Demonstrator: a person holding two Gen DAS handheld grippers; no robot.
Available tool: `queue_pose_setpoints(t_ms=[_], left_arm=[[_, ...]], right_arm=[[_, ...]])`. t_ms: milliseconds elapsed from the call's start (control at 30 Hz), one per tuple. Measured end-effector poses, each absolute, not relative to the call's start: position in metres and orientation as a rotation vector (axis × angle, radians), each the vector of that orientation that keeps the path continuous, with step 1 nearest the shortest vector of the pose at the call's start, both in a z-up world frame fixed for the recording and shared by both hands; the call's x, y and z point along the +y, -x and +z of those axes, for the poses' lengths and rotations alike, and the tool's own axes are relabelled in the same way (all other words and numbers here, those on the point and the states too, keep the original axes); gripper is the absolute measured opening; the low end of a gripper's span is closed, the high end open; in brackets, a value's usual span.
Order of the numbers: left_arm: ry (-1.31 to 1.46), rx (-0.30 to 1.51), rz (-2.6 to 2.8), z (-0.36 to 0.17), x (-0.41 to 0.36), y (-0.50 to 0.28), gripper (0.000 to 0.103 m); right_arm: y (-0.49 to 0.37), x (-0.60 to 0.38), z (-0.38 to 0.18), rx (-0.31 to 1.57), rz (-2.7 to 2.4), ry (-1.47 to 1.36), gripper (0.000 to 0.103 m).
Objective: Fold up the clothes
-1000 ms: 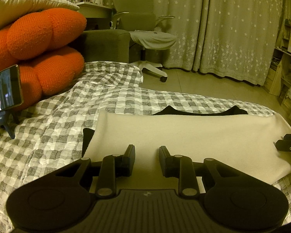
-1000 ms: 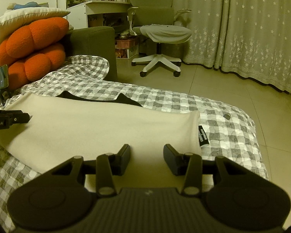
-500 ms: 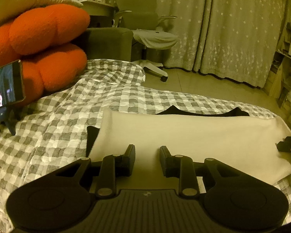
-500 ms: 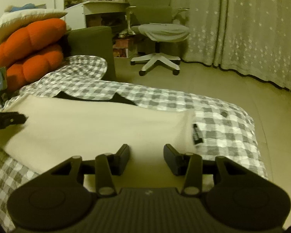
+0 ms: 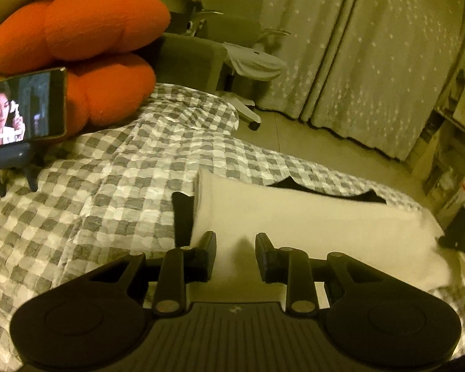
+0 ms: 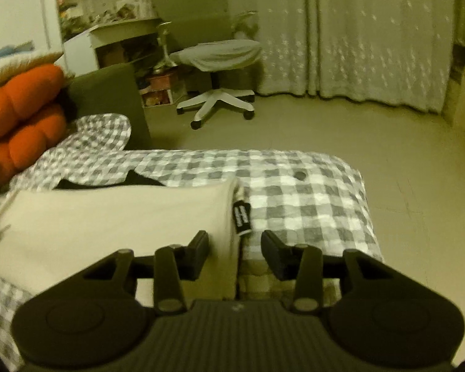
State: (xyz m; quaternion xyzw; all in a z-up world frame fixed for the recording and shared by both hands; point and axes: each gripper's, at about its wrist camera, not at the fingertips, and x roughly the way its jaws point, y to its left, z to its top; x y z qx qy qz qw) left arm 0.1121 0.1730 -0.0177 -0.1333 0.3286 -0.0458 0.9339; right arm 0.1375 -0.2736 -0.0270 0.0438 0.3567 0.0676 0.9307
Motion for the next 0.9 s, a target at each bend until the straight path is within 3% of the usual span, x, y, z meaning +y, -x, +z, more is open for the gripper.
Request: queue_pose_setpoints(t_ms=[333,800,833,900], left_arm=[[0.325,0.647,-0.073,-0.014,0.180,-0.120,0.028],[0.310,0.629,-0.057,-0.026,0.184,-0.174,0.033],[0.310,0.629,-0.058,-0.027,0.184,-0.174,0.032],[0.310,0.630,-0.061,-0.029,0.184,-0.175,0.013]], right_arm=[[-0.144,-0.265,-0.031,0.753,0.175,-0.098,0.034],[-0.189,-0.246,-0.029,0.777,0.190,-0.079,0.038],[-0.191,-0.246,-0.028,0.782,0.185,-0.076,0.036],[-0.196,-0.245,-0.029,0.790,0.168,-0.072,0.032]])
